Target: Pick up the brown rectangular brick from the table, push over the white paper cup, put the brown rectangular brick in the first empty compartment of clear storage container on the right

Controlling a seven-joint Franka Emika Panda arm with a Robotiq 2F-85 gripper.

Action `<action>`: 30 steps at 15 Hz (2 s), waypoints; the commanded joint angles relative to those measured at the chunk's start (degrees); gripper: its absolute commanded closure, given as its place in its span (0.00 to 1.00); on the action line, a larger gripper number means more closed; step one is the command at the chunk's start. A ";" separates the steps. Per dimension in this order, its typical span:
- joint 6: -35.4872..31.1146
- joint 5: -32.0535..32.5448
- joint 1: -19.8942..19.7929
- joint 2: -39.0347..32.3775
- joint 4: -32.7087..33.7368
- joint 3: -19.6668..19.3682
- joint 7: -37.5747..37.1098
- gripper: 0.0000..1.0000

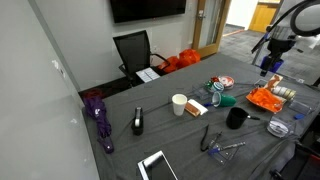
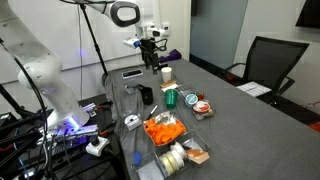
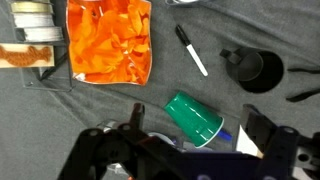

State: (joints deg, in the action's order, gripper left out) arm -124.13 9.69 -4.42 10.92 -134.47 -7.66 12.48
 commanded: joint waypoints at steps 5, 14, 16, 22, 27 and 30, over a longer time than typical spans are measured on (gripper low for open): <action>-15.84 -0.14 3.83 -9.70 -0.19 5.76 -5.83 0.00; -19.63 -0.02 8.86 -27.62 9.14 9.85 -16.17 0.00; -21.42 -0.85 9.64 -30.29 10.76 10.10 -17.69 0.00; -26.83 -8.00 9.38 -37.41 14.83 11.91 -17.53 0.00; -25.78 -7.20 10.82 -37.51 14.74 9.87 -20.58 0.00; -25.77 -7.21 10.84 -37.53 14.98 9.78 -20.82 0.00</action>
State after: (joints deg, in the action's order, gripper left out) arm -150.07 2.92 6.00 -26.66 -119.56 2.55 -8.69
